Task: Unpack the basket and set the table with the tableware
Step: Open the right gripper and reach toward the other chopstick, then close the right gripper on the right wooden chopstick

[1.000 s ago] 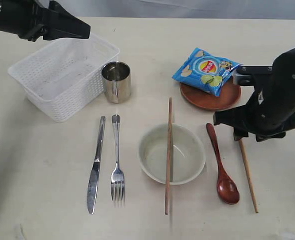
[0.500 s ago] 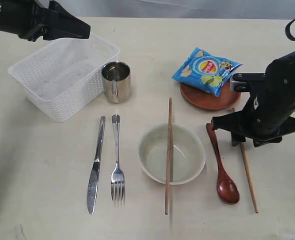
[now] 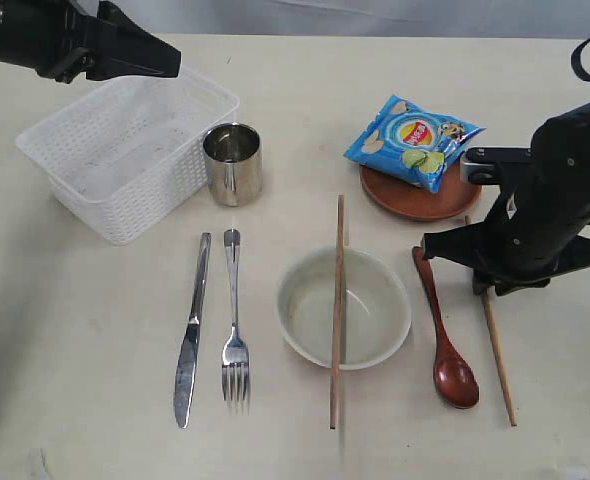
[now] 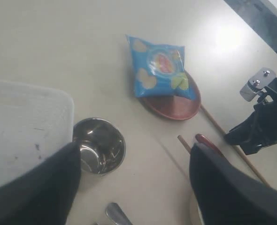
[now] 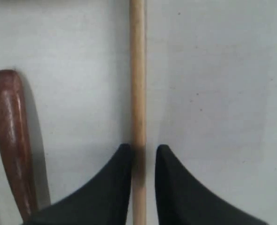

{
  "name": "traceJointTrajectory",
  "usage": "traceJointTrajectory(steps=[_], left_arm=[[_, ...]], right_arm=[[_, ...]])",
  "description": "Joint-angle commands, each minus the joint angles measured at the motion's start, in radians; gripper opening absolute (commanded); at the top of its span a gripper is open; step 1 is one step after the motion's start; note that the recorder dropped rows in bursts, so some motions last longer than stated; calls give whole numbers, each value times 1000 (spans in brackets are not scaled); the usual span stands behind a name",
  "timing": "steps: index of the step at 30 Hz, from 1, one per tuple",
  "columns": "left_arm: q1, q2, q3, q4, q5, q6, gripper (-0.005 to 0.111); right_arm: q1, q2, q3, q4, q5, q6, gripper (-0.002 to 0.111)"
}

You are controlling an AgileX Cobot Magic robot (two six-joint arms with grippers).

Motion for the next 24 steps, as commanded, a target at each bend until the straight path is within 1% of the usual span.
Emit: traceJointTrajectory(steps=[1, 20, 22, 23, 24], left_arm=[[-7, -7, 6, -4, 7, 6, 62], [-7, -7, 6, -4, 7, 6, 62], [-7, -7, 6, -4, 7, 6, 62], [-7, -7, 6, -4, 7, 6, 62], [-7, -7, 6, -4, 7, 6, 62]], right_arm=[[-6, 0, 3, 5, 6, -1, 8], [-6, 0, 3, 28, 16, 12, 7], [-6, 0, 3, 28, 18, 7, 16], [-6, 0, 3, 28, 18, 7, 28], [-6, 0, 3, 28, 18, 7, 32]])
